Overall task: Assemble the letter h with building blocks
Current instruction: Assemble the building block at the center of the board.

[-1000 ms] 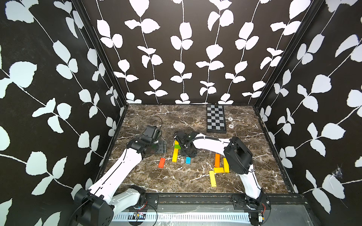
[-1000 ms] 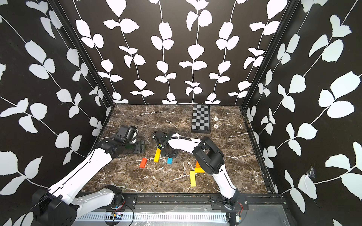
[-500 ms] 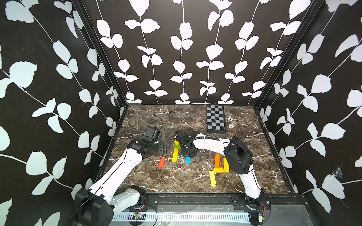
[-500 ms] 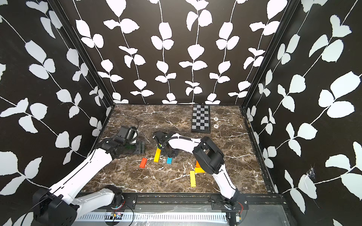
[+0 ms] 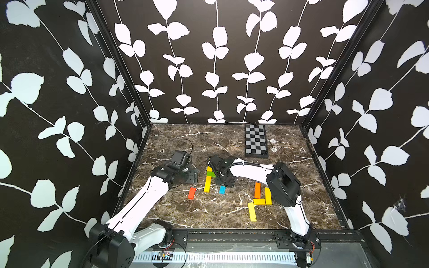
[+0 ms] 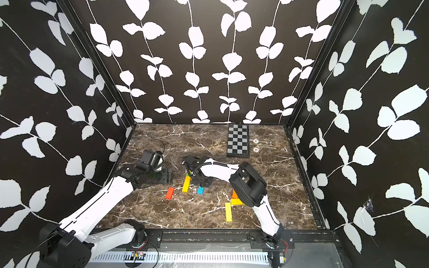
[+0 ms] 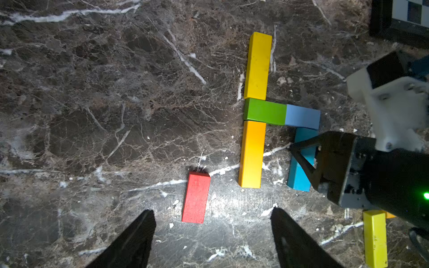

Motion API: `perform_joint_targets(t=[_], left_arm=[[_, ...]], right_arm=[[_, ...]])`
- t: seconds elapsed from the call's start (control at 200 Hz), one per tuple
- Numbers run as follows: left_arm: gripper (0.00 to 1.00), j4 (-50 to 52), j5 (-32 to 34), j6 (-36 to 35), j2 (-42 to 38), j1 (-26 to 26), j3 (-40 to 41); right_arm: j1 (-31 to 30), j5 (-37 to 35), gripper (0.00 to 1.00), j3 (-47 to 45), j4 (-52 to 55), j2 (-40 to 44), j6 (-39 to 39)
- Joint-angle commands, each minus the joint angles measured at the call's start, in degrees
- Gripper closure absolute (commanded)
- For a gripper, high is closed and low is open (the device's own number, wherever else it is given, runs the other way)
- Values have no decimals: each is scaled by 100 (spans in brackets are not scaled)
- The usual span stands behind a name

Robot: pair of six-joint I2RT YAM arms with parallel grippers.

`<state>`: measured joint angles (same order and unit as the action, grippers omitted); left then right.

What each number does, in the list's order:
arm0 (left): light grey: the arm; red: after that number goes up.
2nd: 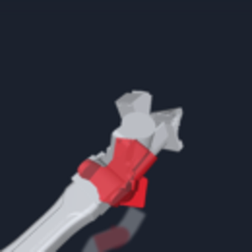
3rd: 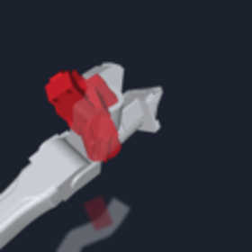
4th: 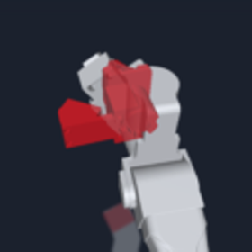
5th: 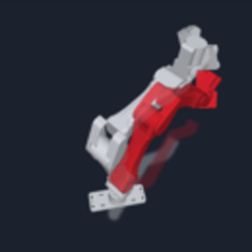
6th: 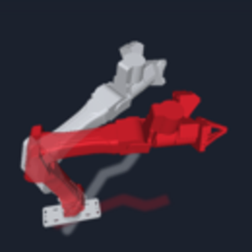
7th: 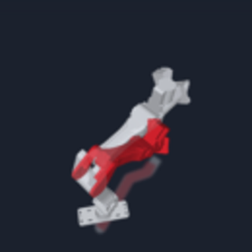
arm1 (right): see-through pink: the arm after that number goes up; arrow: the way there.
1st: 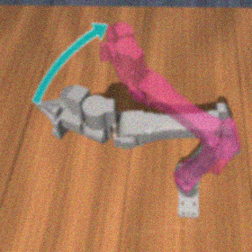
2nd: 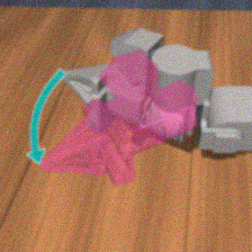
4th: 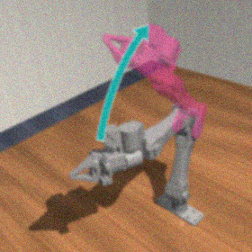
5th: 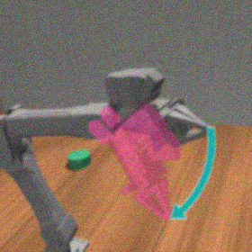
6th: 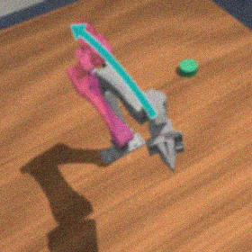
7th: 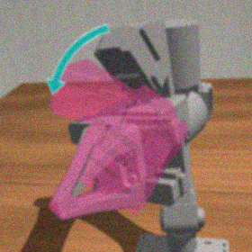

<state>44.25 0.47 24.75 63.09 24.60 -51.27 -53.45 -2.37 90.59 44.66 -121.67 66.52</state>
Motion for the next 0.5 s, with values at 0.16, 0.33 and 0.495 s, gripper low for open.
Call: perform_joint_targets(t=[0.16,0.33,0.495], left_arm=[[19,-48,6,-73,-84,-37,104],[19,-53,-3,-42,-96,-41,141],[19,-63,-16,-41,-97,-38,150]], right_arm=[[38,-97,61,38,180,-186,-29],[39,-177,64,307,387,-289,-293],[42,-94,64,318,344,-355,-357]])
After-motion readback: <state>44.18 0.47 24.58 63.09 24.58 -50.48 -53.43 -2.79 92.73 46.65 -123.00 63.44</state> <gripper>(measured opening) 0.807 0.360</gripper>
